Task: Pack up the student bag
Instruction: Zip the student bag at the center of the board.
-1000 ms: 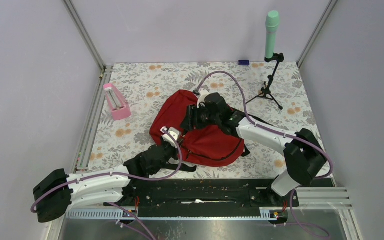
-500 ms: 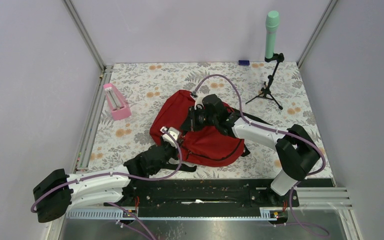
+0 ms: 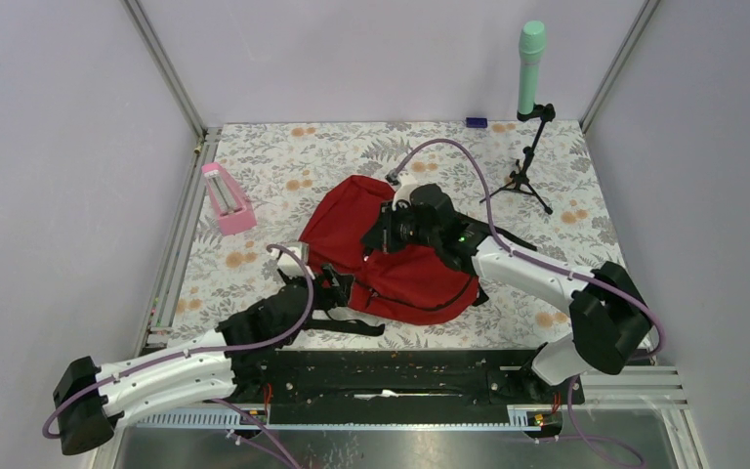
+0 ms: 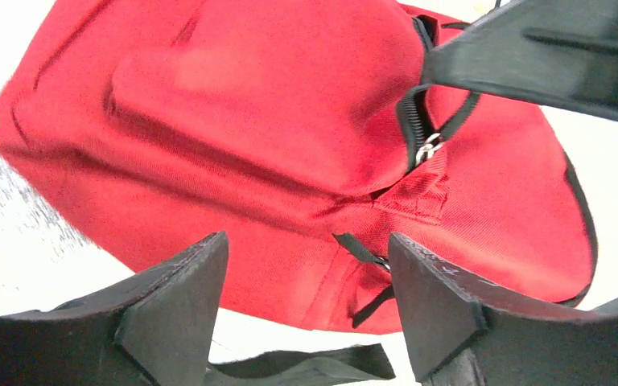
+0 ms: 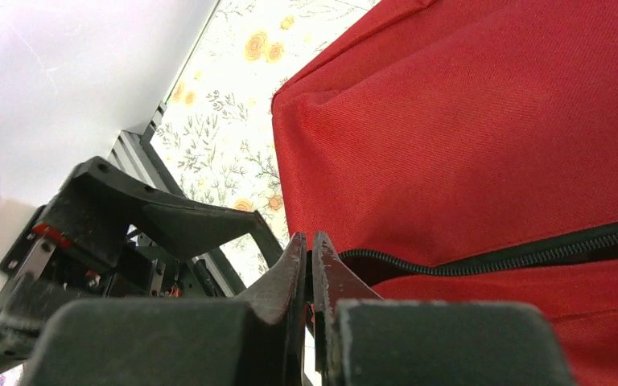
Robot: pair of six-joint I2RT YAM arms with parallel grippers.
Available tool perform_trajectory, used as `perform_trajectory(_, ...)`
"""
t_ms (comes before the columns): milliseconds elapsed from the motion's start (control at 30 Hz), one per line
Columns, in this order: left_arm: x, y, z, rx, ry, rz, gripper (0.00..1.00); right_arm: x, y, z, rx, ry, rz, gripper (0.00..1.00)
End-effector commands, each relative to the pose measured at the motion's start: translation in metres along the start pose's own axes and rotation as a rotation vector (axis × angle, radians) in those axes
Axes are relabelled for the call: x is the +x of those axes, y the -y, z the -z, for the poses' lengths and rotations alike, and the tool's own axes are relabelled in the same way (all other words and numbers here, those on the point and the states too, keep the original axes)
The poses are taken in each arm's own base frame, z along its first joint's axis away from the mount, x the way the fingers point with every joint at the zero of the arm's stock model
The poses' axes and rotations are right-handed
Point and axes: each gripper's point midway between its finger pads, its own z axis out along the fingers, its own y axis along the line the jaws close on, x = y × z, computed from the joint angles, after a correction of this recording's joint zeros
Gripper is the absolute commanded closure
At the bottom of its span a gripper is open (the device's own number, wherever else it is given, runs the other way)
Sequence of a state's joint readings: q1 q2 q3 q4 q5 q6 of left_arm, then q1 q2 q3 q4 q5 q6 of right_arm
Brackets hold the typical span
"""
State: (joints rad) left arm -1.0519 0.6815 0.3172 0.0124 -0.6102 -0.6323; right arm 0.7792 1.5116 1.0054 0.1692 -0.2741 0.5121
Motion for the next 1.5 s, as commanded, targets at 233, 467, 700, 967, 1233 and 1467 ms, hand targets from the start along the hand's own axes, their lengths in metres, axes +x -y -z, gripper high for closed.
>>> perform_trajectory(233,-0.004,0.016,-0.003,0.046,-0.009,0.712,0.11,-0.015,-0.004,0.018,0.001,0.084,0.096,1.0)
perform_trajectory(467,-0.004,0.006,-0.016,0.022,0.004,0.772,0.03,-0.011,-0.005,0.02,-0.016,0.083,0.097,1.0)
perform_trajectory(700,-0.004,0.014,-0.031,0.043,-0.009,0.786,0.02,-0.009,-0.009,0.022,-0.039,0.086,0.107,1.0)
perform_trajectory(967,0.005,0.026,-0.039,0.063,-0.069,0.753,0.26,-0.016,-0.015,0.026,-0.058,0.114,0.106,1.0)
perform_trajectory(1233,0.013,0.022,-0.047,0.033,-0.075,0.713,0.39,-0.015,-0.022,0.023,-0.068,0.113,0.113,1.0)
perform_trajectory(1467,0.015,0.021,-0.055,0.014,-0.072,0.648,0.7,-0.008,-0.025,0.021,-0.054,0.096,0.141,1.0)
